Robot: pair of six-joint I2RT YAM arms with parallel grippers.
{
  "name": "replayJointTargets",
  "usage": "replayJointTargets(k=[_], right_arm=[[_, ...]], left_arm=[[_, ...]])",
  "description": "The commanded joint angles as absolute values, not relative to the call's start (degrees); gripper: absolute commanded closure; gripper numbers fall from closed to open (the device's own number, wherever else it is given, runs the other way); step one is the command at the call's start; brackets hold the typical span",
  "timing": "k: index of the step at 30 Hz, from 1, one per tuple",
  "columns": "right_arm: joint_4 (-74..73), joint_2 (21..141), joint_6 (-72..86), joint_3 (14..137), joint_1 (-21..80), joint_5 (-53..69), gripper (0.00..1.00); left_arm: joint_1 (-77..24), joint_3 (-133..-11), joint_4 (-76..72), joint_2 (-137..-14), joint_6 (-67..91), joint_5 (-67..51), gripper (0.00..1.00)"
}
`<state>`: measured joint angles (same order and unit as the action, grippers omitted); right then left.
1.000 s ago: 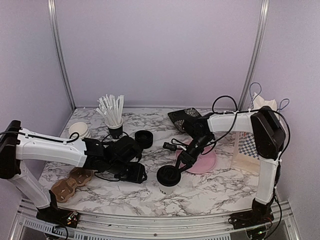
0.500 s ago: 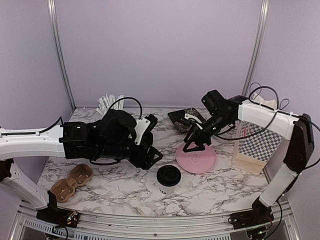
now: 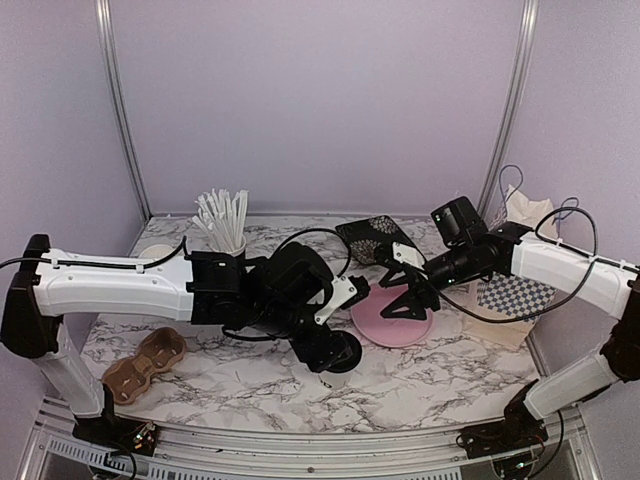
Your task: Pack the takeout coffee
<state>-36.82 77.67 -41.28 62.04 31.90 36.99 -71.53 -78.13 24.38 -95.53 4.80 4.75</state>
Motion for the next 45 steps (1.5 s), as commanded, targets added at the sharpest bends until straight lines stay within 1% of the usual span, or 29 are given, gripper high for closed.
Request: replayJointTargets(k=[1, 12, 21, 30, 37, 45], right_arm=[[-32.4, 76.5, -42.5, 60.2, 31.6, 35.1, 0.26], [-31.1, 76.4, -41.7, 59.2, 31.6, 33.2, 0.26], [-31.4, 76.6, -41.6, 59.2, 31.6, 33.8, 0.26], [-31.4, 76.3, -40.0, 59.8, 30.1, 33.6, 0.26], [-31.0, 76.0, -38.5, 60.3, 27.3, 34.0, 0.26], [-30.5, 76.1, -37.4, 60.4, 26.2, 33.4, 0.26]], left_arm=[[-71.7, -82.3, 29.4, -99.6, 3.3, 2.3, 0.12], [-71.7, -86.9, 32.3, -106.6, 3.6, 4.6, 0.17], [-71.6, -87.2, 32.4, -107.3, 3.7, 4.3, 0.27], [-71.3, -88.0, 33.1, -105.6, 3.9, 5.7, 0.34], [-67.4, -90.9, 33.4, -105.7, 4.4, 7.2, 0.39], [-59.9, -100.9, 33.4, -111.5, 3.4, 9.5, 0.42]])
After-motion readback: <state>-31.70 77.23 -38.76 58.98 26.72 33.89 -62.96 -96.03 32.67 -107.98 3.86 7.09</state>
